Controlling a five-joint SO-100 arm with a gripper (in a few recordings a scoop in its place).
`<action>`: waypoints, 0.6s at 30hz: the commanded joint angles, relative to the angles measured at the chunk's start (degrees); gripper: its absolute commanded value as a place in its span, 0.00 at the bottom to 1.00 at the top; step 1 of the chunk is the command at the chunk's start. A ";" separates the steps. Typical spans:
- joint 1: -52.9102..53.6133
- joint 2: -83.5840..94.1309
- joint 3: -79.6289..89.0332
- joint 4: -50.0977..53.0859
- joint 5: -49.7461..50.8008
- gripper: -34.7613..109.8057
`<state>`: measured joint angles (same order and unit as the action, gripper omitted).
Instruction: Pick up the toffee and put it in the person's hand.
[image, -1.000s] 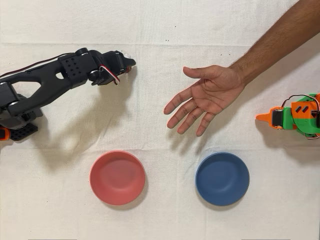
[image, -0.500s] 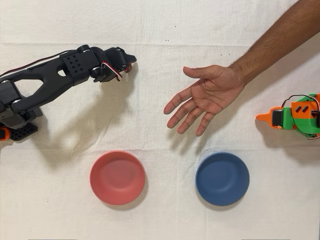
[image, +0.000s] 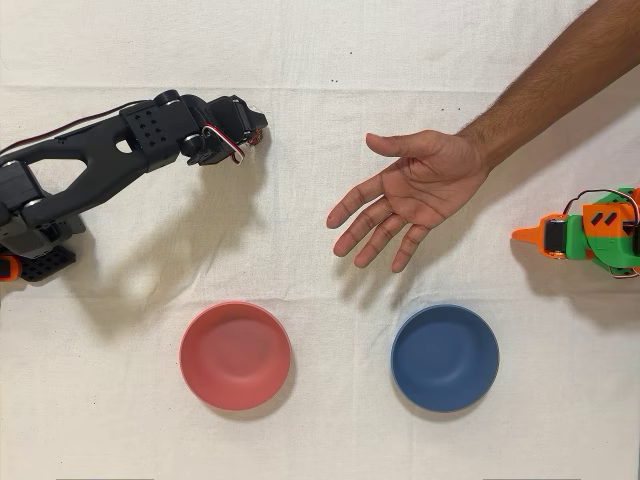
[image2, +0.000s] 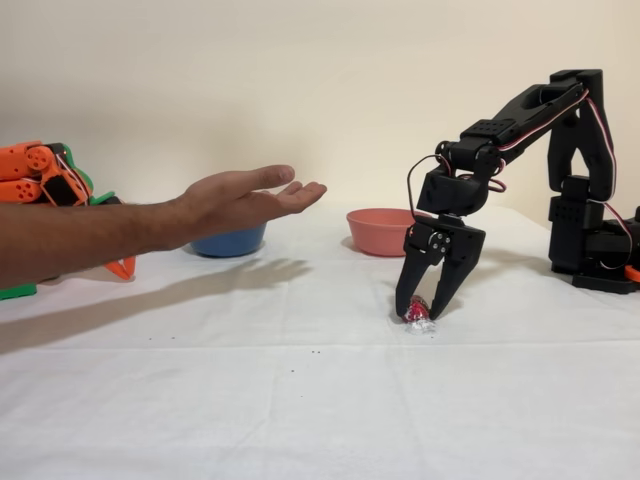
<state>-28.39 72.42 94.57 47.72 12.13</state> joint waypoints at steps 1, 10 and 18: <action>0.09 3.52 -1.67 -1.23 -0.44 0.39; 0.09 3.69 -1.41 -2.29 -3.43 0.34; 0.79 4.31 -0.44 -2.02 -5.80 0.30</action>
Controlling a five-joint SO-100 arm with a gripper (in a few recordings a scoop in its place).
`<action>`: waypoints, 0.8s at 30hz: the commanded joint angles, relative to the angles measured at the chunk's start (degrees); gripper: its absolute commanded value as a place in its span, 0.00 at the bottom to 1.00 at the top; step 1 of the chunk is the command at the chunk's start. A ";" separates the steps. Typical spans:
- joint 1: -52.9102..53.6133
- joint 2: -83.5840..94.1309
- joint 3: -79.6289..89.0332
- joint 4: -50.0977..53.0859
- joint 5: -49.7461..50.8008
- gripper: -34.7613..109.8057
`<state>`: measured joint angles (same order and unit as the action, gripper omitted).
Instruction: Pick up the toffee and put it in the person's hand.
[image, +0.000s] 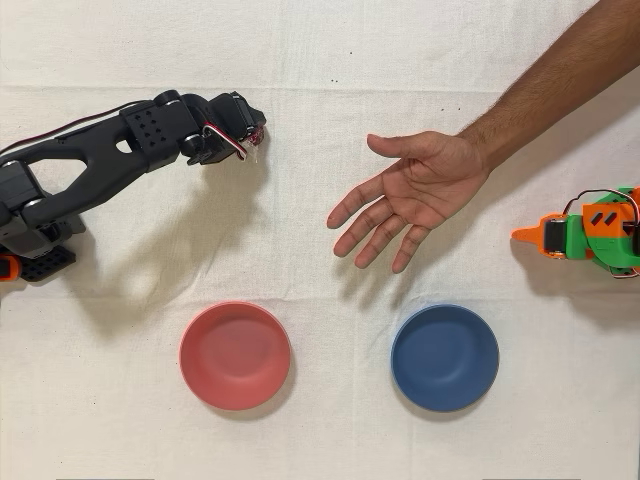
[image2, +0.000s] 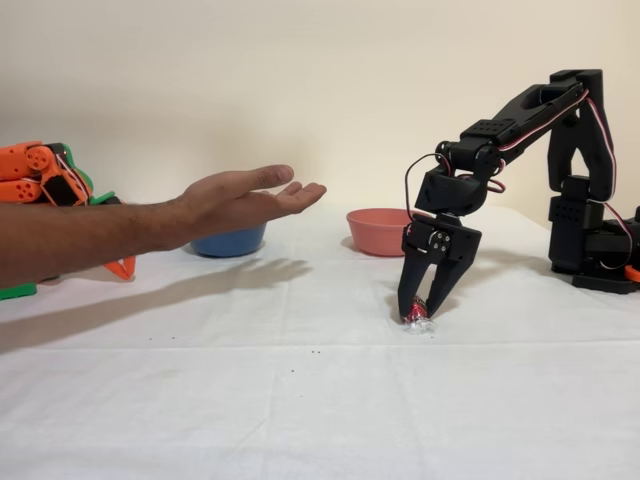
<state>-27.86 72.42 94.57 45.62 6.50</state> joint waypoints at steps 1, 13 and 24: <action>0.35 4.48 -0.18 -0.09 -0.26 0.30; 1.14 9.32 0.26 -1.05 0.26 0.30; 5.80 21.09 -0.53 2.99 -4.39 0.29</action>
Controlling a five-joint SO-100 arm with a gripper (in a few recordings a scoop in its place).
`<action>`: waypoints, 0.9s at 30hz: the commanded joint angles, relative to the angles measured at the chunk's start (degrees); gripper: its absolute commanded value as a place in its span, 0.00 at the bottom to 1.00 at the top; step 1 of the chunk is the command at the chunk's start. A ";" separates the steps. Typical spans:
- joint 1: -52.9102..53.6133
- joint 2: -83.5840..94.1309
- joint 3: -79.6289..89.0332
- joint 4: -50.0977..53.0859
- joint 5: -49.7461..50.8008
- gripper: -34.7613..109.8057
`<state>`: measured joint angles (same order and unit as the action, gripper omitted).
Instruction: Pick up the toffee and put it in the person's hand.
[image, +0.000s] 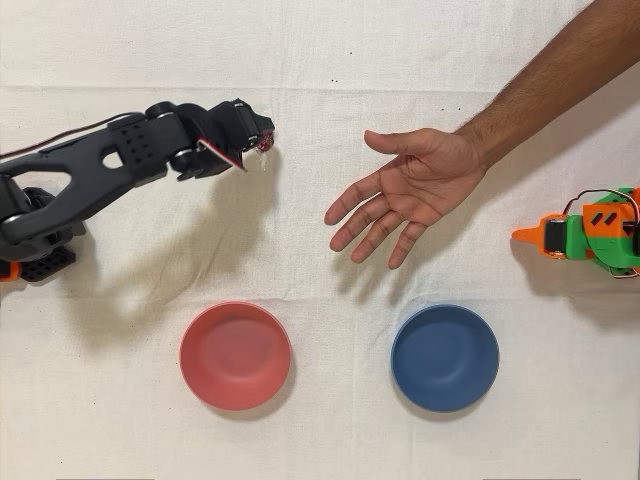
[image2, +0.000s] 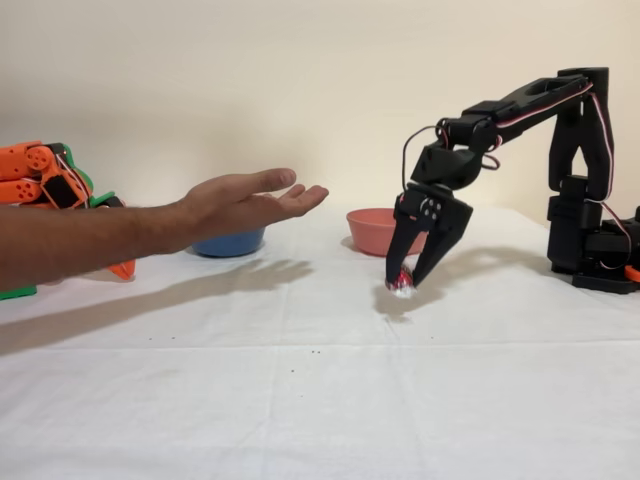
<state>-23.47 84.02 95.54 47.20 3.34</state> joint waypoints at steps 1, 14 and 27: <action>1.93 10.55 -1.93 2.02 -1.58 0.29; 8.96 15.12 -15.73 8.00 -4.13 0.29; 12.04 5.36 -31.64 7.21 -6.33 0.29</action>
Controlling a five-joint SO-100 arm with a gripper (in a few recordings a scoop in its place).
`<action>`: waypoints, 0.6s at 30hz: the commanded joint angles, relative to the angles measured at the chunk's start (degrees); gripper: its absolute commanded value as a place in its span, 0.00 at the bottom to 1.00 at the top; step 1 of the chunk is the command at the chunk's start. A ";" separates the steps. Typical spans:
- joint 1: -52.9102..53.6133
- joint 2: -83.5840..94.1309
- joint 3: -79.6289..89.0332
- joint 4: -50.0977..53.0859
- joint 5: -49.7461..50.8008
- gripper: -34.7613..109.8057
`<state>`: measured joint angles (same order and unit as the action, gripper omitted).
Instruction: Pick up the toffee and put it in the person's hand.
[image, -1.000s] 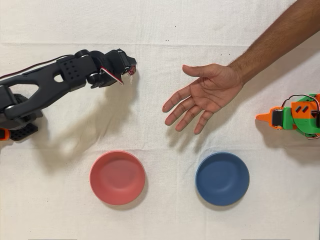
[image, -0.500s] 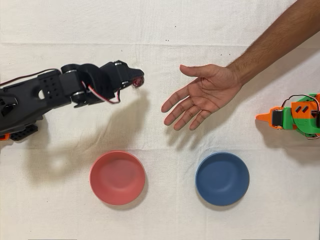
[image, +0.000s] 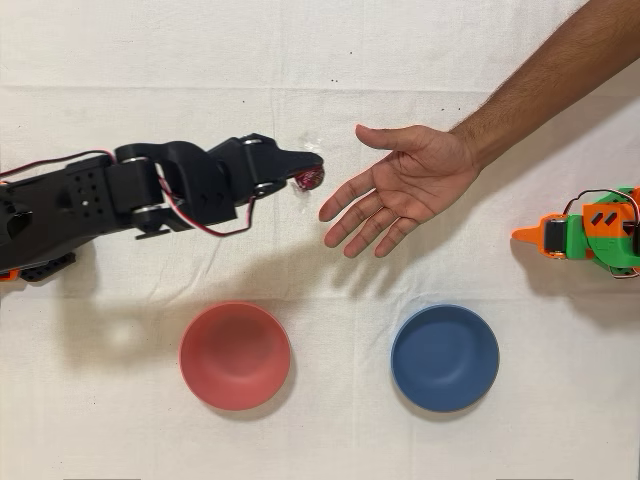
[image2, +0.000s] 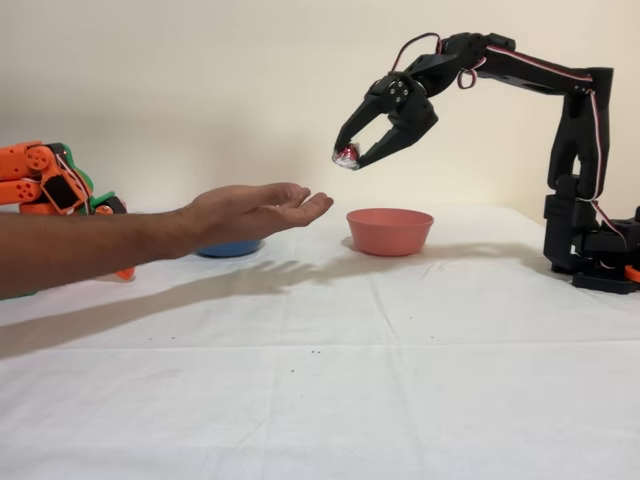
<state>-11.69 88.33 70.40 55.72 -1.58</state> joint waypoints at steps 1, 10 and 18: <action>0.35 0.35 -7.03 -1.67 -1.67 0.29; 1.67 -7.12 -13.10 -4.57 -4.04 0.28; 2.20 -14.85 -18.81 -7.82 -8.44 0.28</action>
<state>-9.32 72.51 58.01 49.57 -8.00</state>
